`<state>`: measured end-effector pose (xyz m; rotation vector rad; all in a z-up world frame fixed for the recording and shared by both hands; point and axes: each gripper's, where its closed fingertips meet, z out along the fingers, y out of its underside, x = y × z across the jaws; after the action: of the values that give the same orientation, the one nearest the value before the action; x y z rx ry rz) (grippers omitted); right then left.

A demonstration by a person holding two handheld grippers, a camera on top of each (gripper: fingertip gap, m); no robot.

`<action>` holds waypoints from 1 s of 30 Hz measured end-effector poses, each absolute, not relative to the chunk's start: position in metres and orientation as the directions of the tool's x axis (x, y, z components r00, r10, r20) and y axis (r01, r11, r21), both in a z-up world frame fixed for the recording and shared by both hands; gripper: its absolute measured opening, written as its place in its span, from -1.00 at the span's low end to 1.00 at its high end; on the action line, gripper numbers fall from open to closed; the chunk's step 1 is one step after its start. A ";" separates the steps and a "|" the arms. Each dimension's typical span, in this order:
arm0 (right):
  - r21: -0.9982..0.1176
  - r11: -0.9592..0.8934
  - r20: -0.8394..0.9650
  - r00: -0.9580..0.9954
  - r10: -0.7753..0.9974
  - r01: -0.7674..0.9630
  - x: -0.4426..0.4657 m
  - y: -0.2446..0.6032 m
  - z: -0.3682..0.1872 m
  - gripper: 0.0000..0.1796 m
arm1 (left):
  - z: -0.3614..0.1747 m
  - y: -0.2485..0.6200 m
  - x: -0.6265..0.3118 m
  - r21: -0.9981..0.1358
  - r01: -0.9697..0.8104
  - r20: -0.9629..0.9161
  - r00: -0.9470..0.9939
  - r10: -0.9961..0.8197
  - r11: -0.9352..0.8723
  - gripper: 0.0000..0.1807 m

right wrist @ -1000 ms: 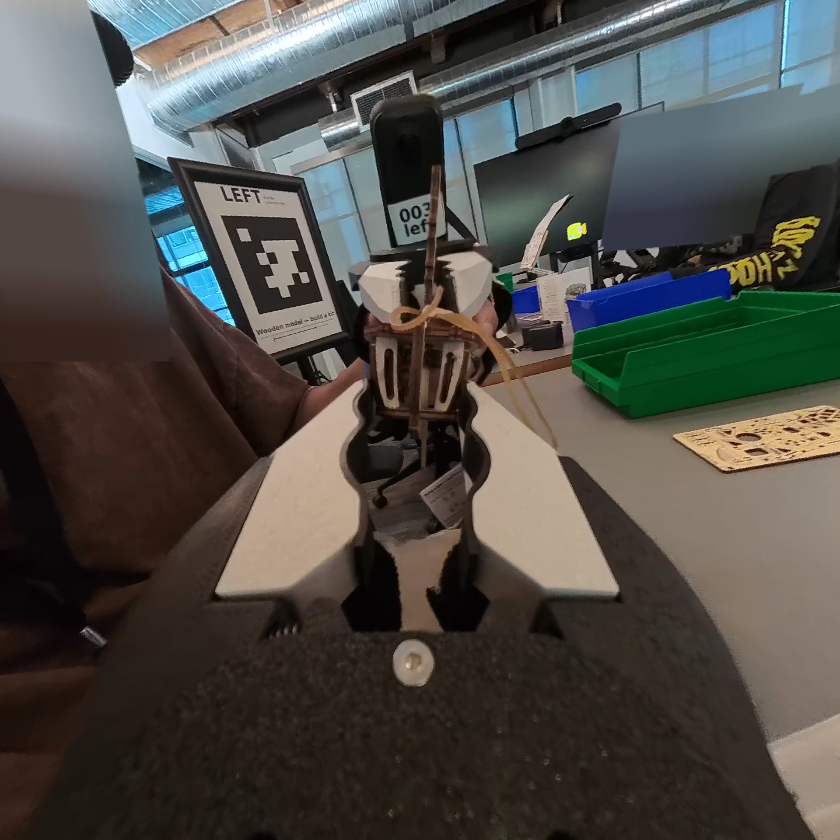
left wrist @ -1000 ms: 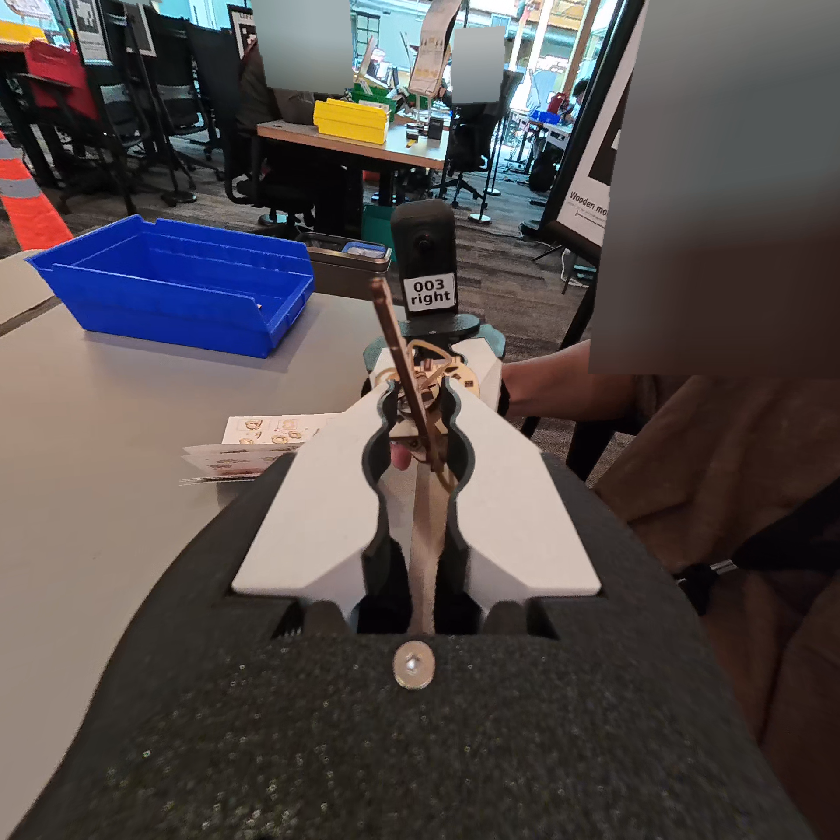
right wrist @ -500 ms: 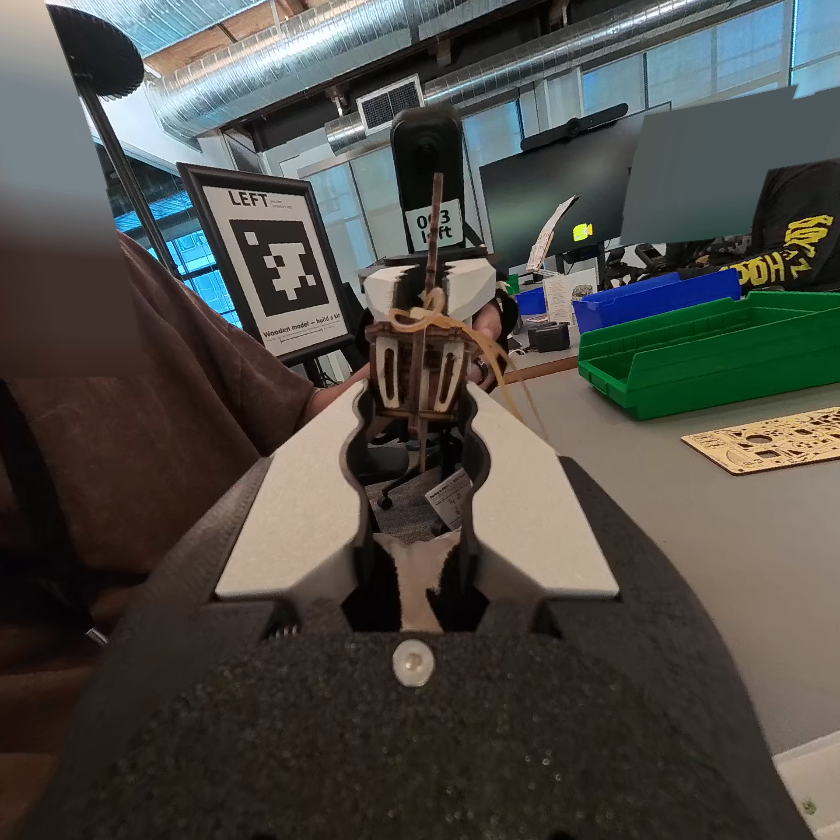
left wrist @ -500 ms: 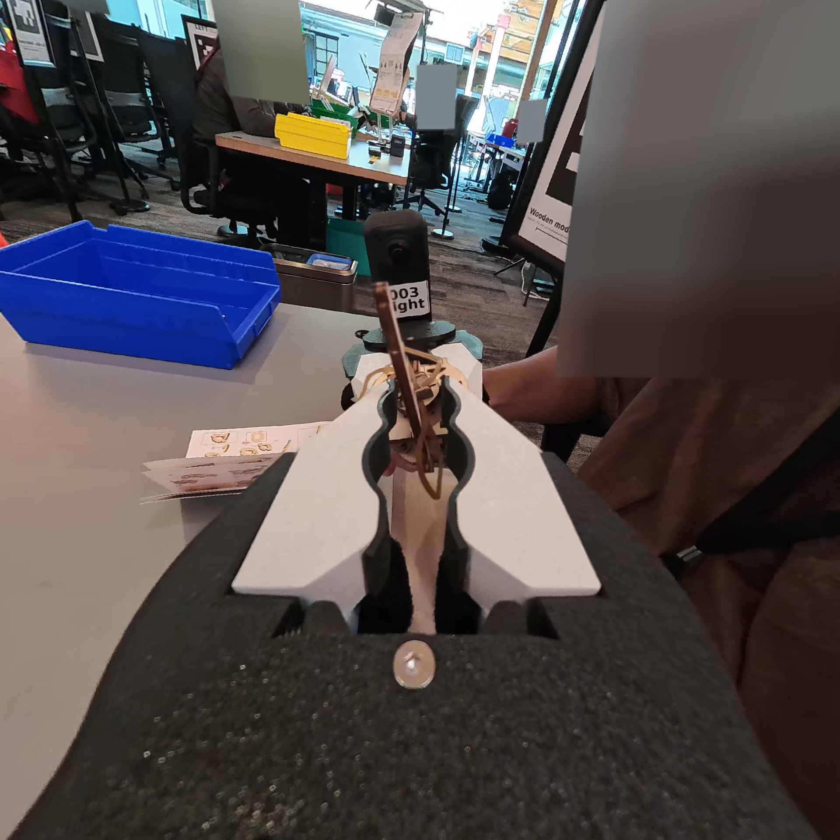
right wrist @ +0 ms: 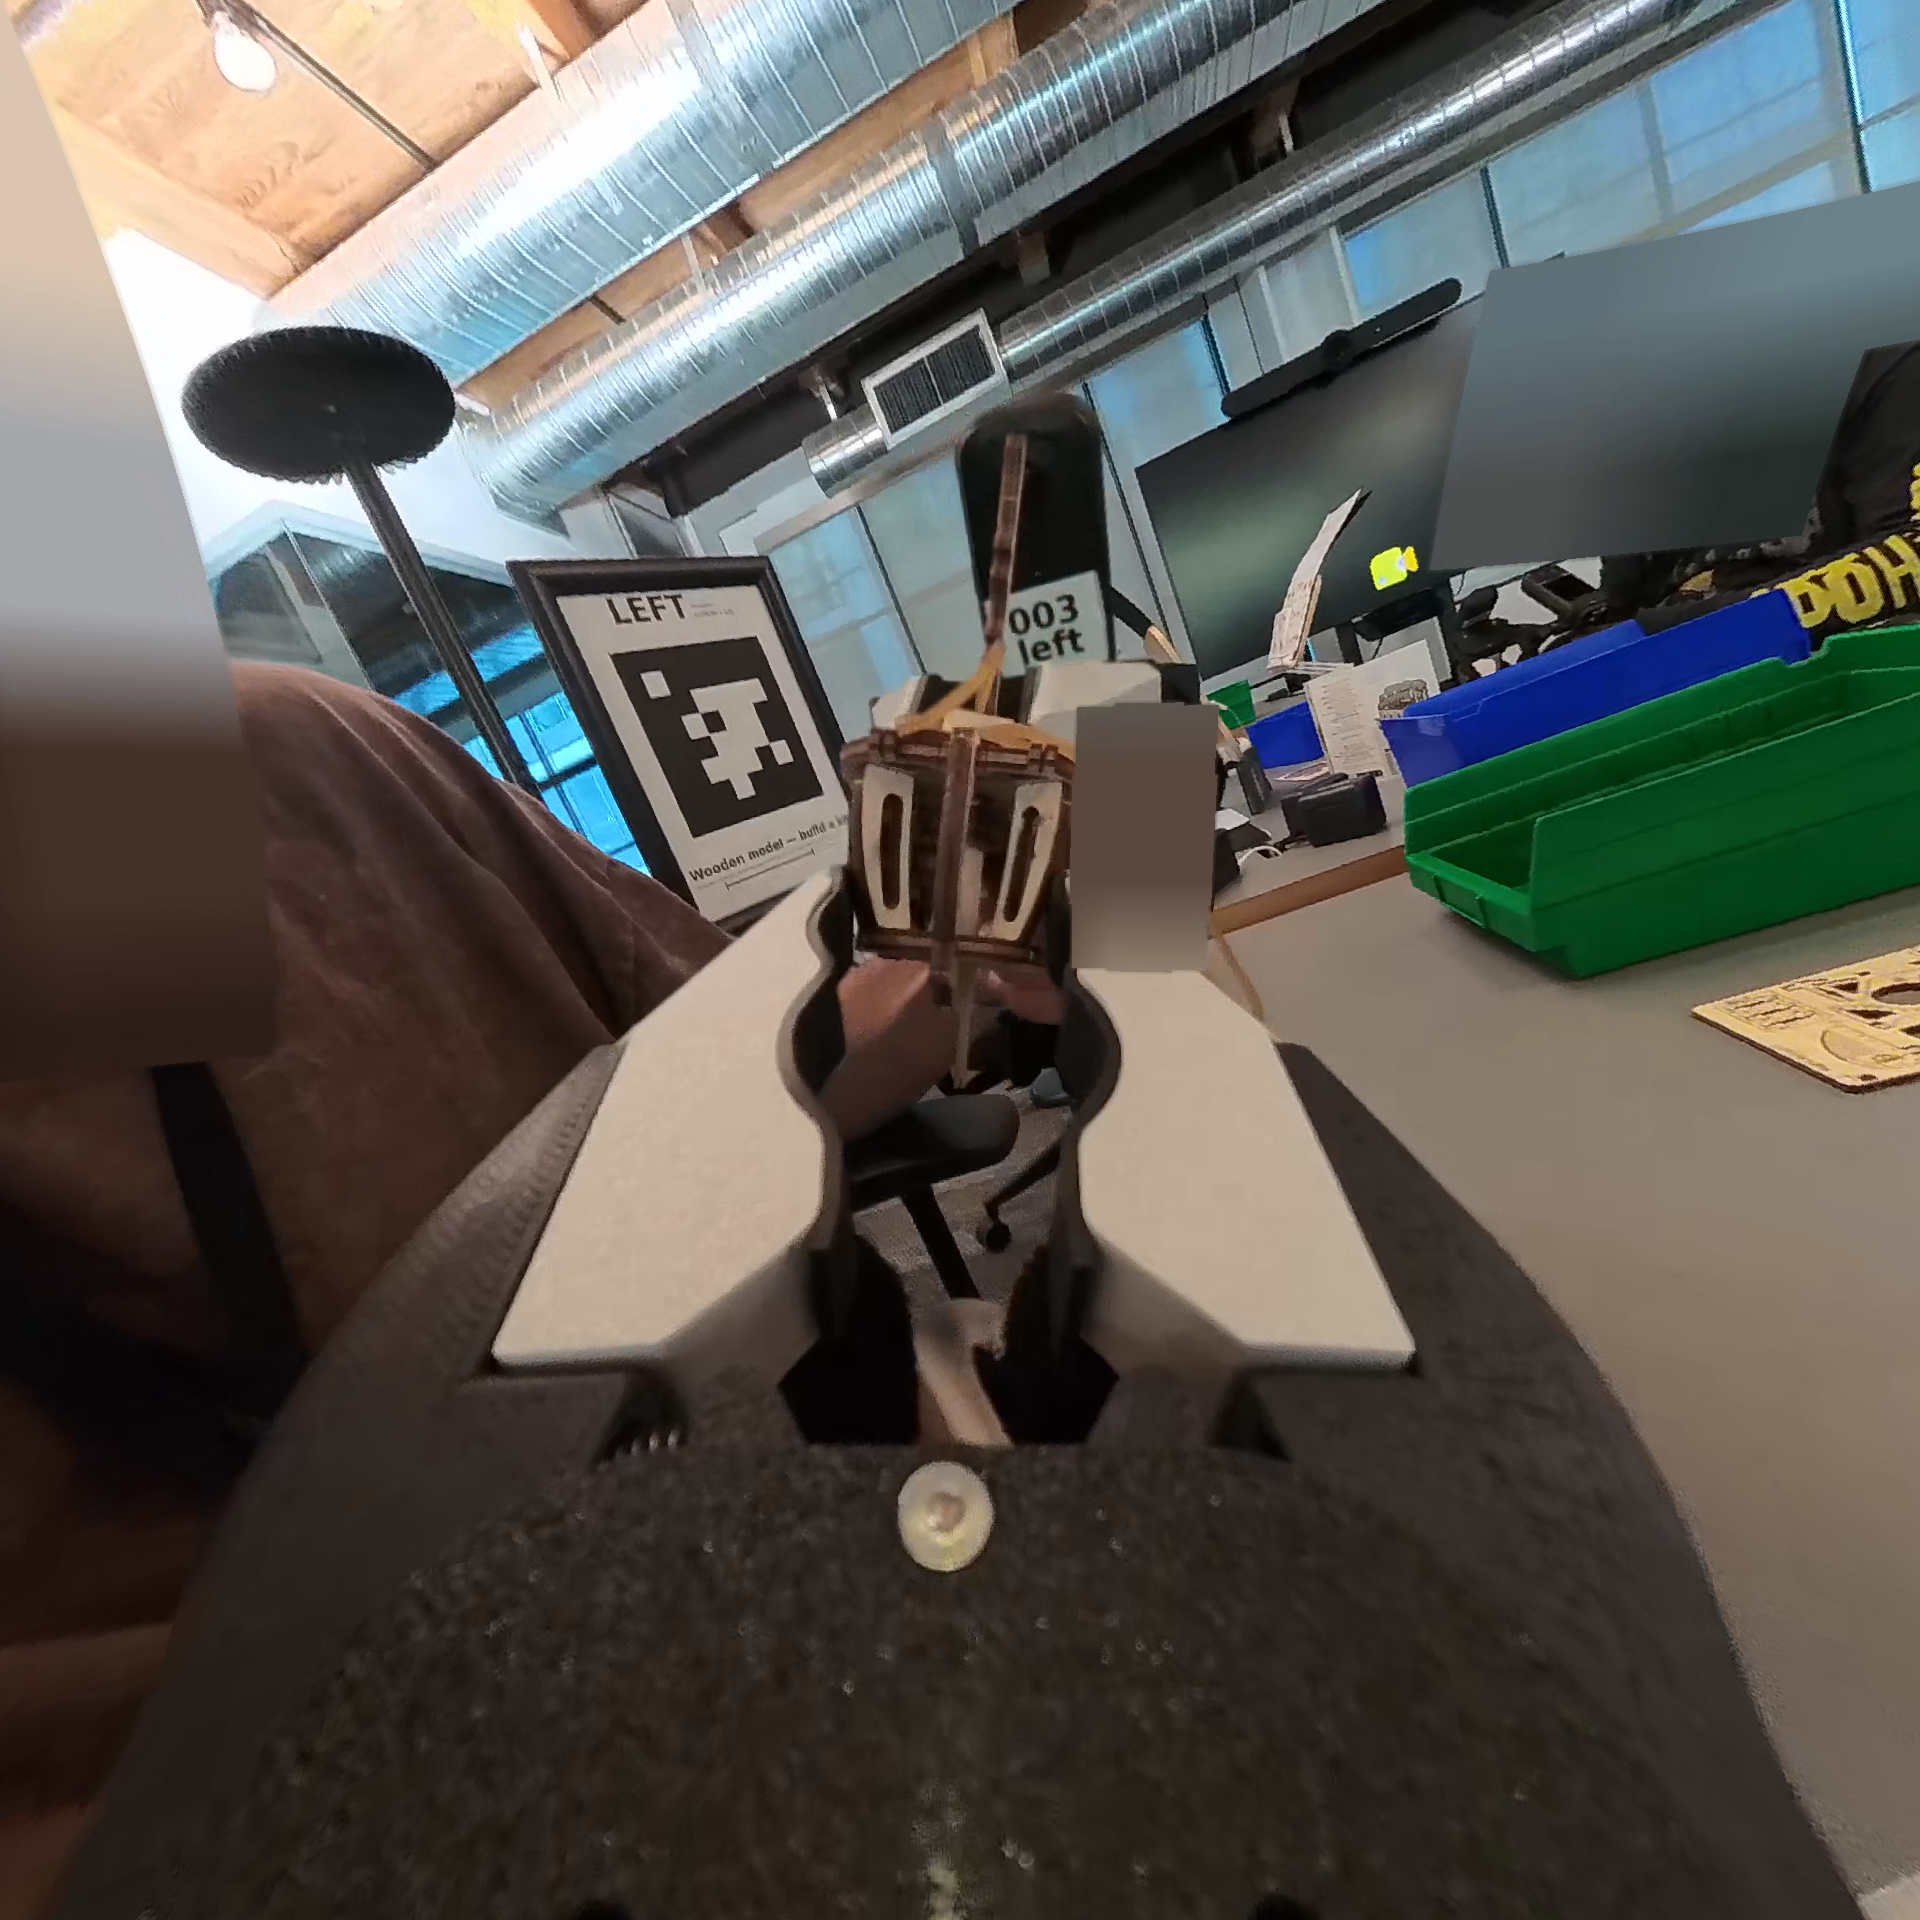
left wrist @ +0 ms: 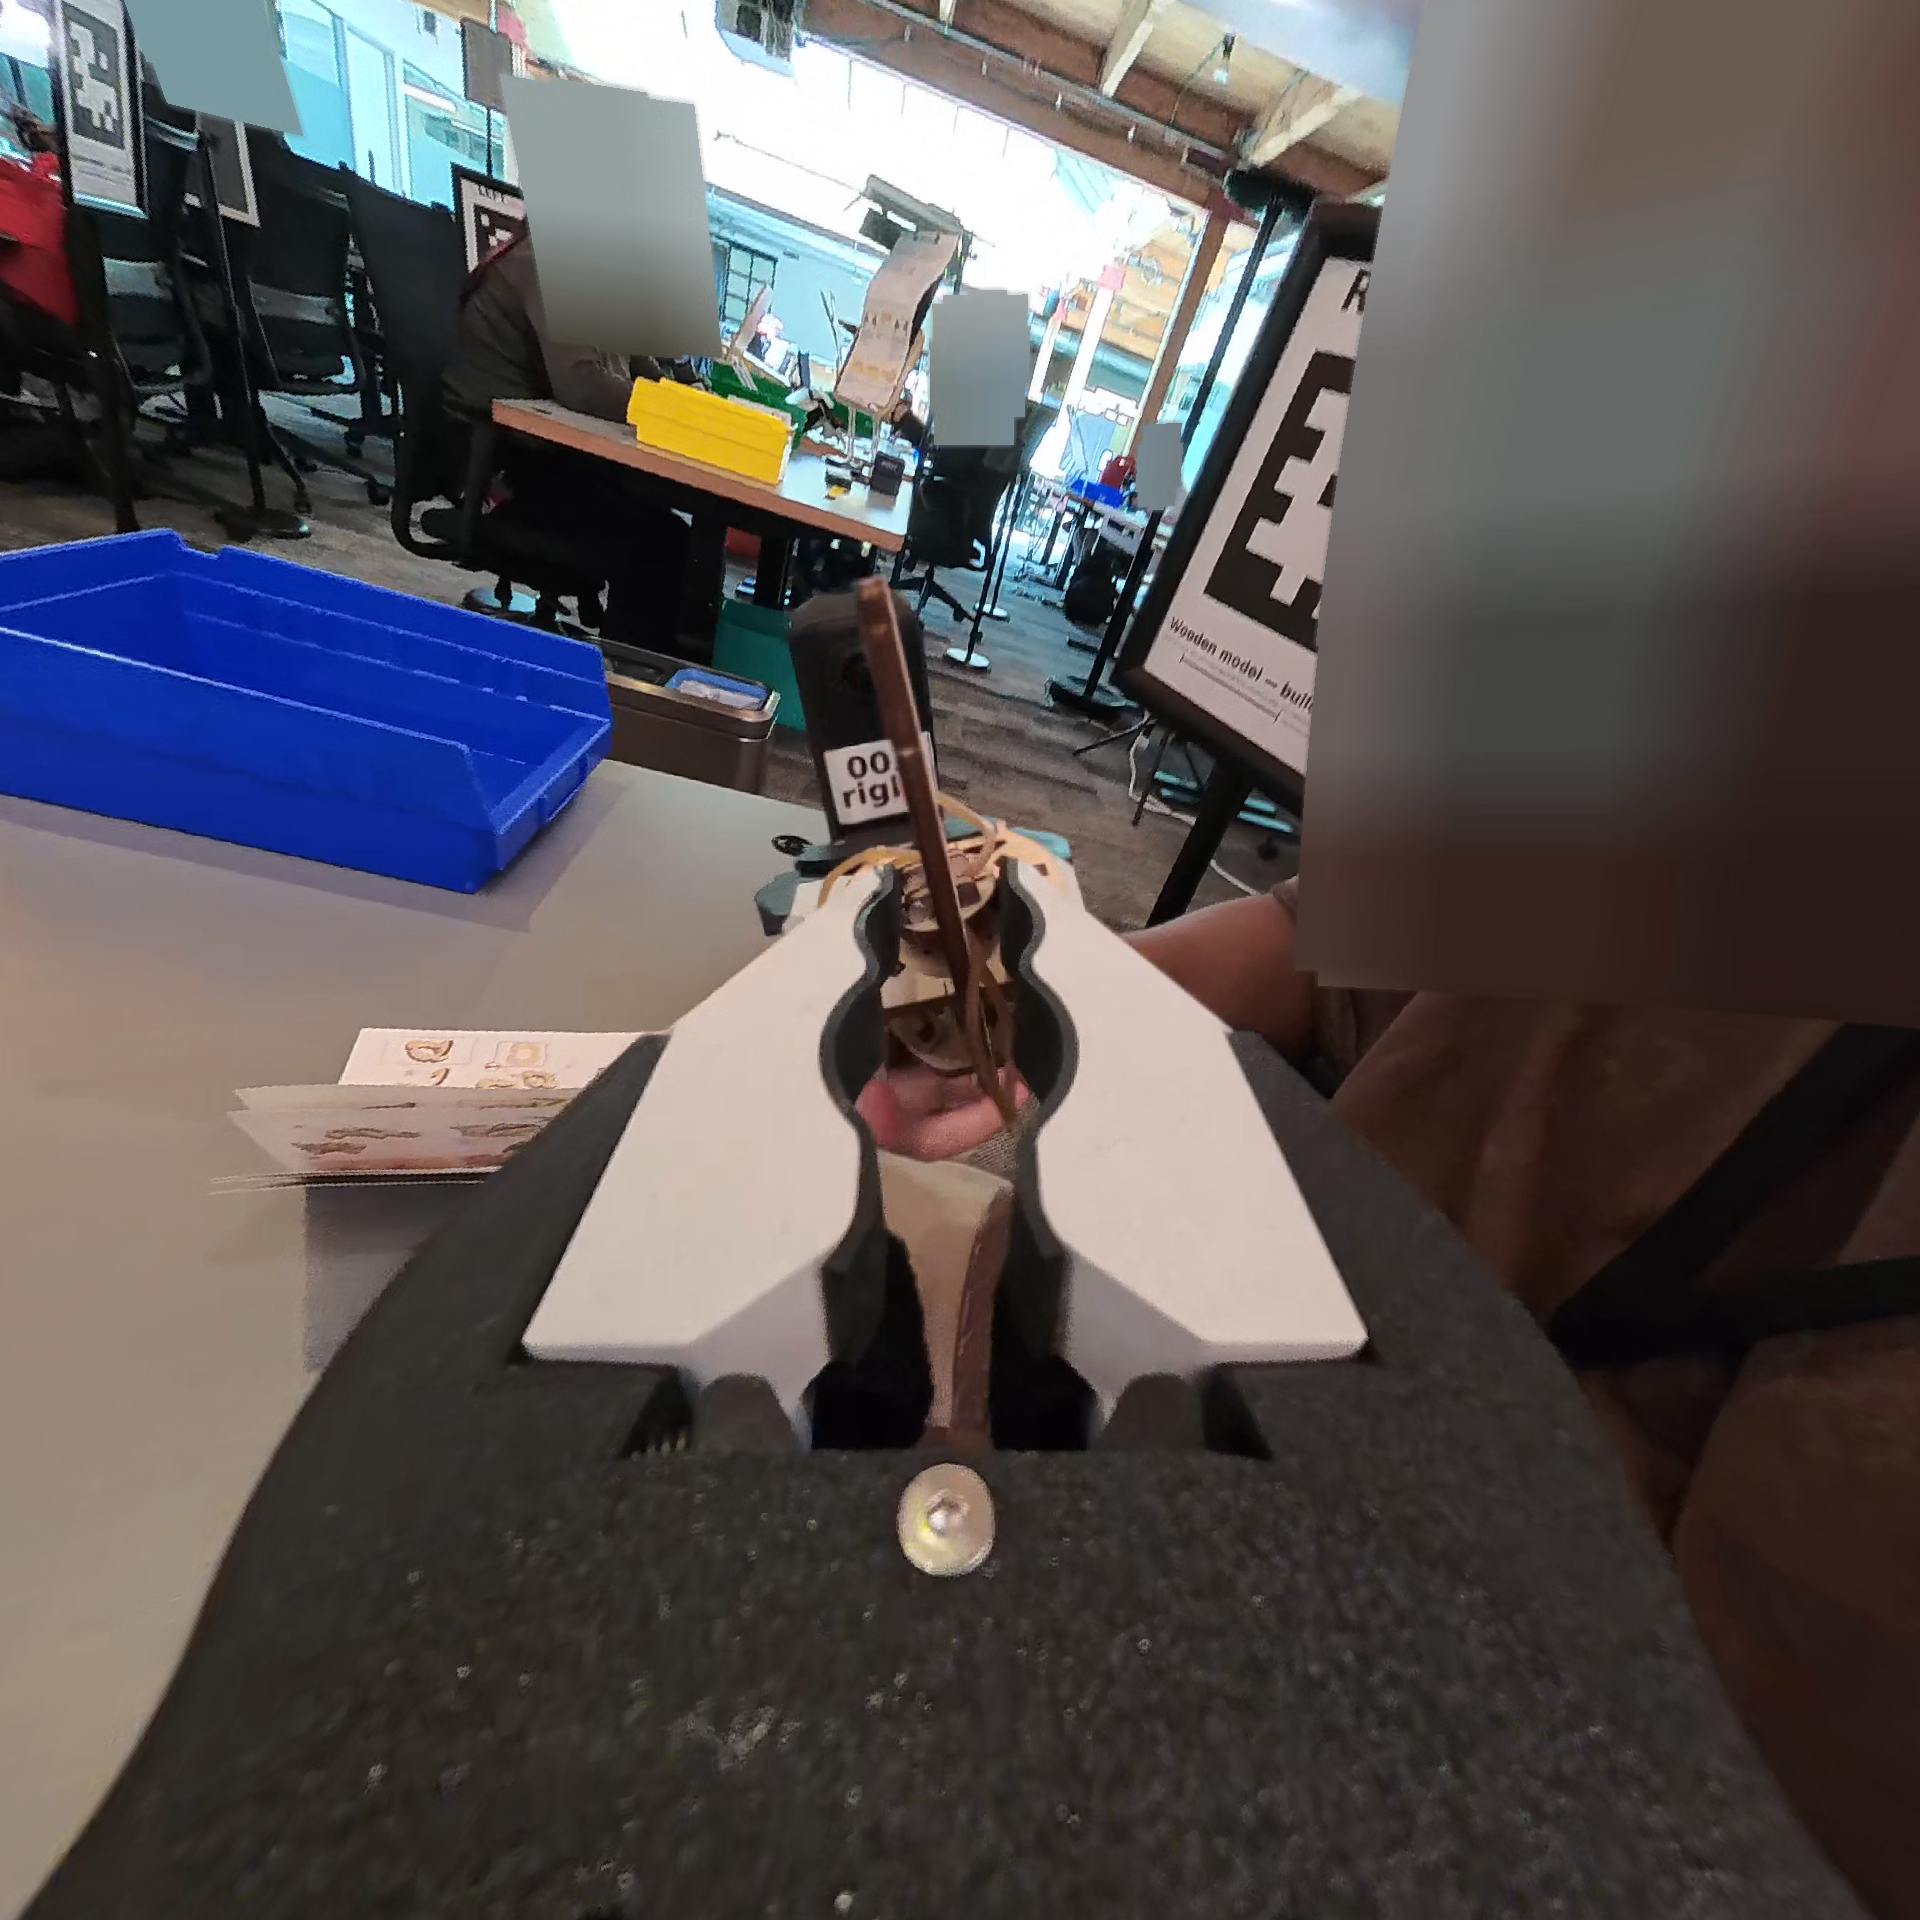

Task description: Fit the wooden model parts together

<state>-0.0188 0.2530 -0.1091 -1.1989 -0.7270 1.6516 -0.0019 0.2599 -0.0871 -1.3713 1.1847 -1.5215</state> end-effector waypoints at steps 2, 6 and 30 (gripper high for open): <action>-0.846 -0.396 -0.394 -0.082 0.915 -0.358 -0.019 0.255 -0.108 -0.60 | -0.086 0.262 -0.002 -0.955 -0.037 0.297 -0.138 -0.945 -0.295 -0.83; -0.825 -0.411 -0.417 -0.073 0.906 -0.387 -0.018 0.259 -0.107 -0.60 | -0.086 0.267 0.000 -0.960 -0.017 0.279 -0.098 -0.955 -0.279 -0.83; -0.779 -0.409 -0.439 -0.053 0.897 -0.475 -0.006 0.269 -0.098 -0.61 | -0.074 0.278 -0.001 -0.934 0.060 0.349 -0.069 -0.934 -0.354 -0.82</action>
<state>-0.0063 0.2692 -0.0978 -1.1540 -0.5361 1.6735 -0.0012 0.2778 -0.0737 -1.3843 1.0058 -1.5470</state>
